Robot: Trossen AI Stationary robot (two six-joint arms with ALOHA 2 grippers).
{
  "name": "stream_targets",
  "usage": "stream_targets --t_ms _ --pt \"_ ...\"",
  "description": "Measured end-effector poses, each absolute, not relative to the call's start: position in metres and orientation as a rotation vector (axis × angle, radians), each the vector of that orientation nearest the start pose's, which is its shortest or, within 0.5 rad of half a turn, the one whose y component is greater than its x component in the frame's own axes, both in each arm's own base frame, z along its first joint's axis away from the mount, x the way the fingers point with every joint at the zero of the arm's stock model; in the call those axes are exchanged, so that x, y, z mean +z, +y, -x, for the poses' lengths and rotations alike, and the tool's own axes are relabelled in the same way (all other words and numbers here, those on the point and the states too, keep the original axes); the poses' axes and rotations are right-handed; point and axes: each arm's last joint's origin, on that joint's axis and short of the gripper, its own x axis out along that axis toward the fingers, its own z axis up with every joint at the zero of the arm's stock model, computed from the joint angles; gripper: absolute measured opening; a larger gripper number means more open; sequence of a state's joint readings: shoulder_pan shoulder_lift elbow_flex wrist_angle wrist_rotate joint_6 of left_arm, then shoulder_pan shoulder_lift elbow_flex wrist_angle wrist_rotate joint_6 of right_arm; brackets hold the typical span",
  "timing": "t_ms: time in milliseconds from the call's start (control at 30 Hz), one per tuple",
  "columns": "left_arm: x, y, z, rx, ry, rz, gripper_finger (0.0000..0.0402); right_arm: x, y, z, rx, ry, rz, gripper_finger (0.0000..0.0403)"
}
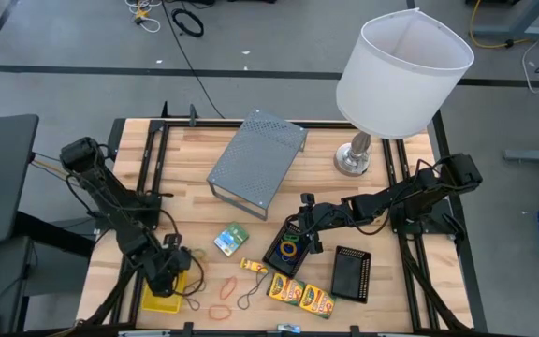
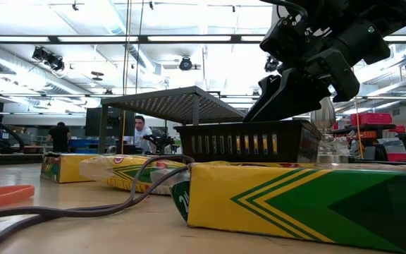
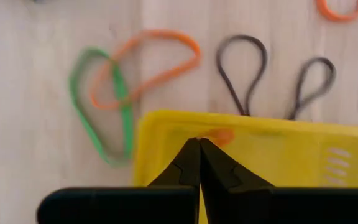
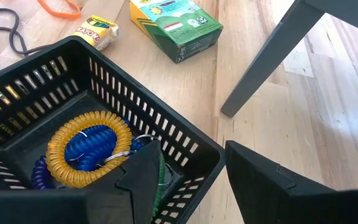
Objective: Pick & Place Office Desk Supplies
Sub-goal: Put the orange rubber band into the yellow bin, then put the green rubber band into the yellow bin
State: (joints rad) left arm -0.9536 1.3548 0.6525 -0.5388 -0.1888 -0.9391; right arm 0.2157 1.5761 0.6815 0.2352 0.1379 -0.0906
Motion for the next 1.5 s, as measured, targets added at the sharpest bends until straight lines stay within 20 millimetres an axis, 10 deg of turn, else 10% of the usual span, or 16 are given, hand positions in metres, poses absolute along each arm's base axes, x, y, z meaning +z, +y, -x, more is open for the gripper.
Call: stream_targets --t_ms 400,933,1500 --pt "0.158 -0.175 -0.133 -0.110 1.278 0.195 0.0046 0.155 0.060 -0.292 0.105 0.646 0.203 0.0188" --pt "0.165 -0.190 -0.119 -0.063 1.270 0.292 0.0207 0.155 0.060 -0.292 0.106 0.646 0.203 0.0188" --pt "0.193 -0.173 -0.141 0.142 1.081 0.036 0.0213 0.155 0.060 -0.292 0.105 0.646 0.203 0.0188"
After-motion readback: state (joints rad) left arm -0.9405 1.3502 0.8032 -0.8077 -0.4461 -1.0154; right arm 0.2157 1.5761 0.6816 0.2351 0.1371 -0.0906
